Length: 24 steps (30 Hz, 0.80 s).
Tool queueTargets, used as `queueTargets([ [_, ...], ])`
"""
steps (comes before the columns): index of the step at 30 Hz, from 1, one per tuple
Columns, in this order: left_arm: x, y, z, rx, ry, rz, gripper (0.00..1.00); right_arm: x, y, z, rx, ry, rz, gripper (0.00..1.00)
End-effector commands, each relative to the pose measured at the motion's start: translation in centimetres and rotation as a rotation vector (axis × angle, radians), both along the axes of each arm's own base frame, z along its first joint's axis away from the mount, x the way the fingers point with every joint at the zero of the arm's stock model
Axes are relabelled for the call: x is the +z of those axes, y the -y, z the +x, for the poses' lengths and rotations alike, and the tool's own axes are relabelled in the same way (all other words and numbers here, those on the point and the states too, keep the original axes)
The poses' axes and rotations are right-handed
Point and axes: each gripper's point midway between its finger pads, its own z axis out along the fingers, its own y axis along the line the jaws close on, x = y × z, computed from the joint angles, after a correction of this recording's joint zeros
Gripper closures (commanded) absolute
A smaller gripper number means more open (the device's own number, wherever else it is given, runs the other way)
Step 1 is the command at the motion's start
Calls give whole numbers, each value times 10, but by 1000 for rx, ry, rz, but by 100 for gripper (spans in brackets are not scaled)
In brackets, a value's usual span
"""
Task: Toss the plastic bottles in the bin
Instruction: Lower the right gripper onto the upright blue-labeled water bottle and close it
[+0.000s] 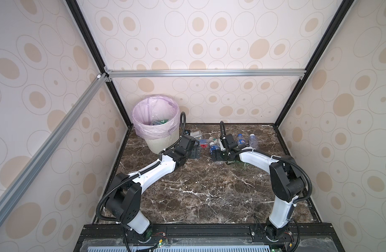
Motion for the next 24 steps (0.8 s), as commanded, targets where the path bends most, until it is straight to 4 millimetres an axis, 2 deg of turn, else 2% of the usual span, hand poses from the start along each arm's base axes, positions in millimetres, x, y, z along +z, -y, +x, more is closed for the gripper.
queueTargets([
  [1, -1, 8, 4, -19, -18, 22, 1, -8, 2, 2, -24, -27, -7, 14],
  [7, -8, 36, -3, -139, -65, -79, 1, -18, 2, -1, -24, -49, -7, 21],
  [16, -14, 49, -12, -169, -109, -169, 1, -32, 3, -9, -28, -83, 1, 39],
  [24, -8, 53, -22, -172, -124, -259, 1, -41, 4, -18, -28, -106, 9, 39],
])
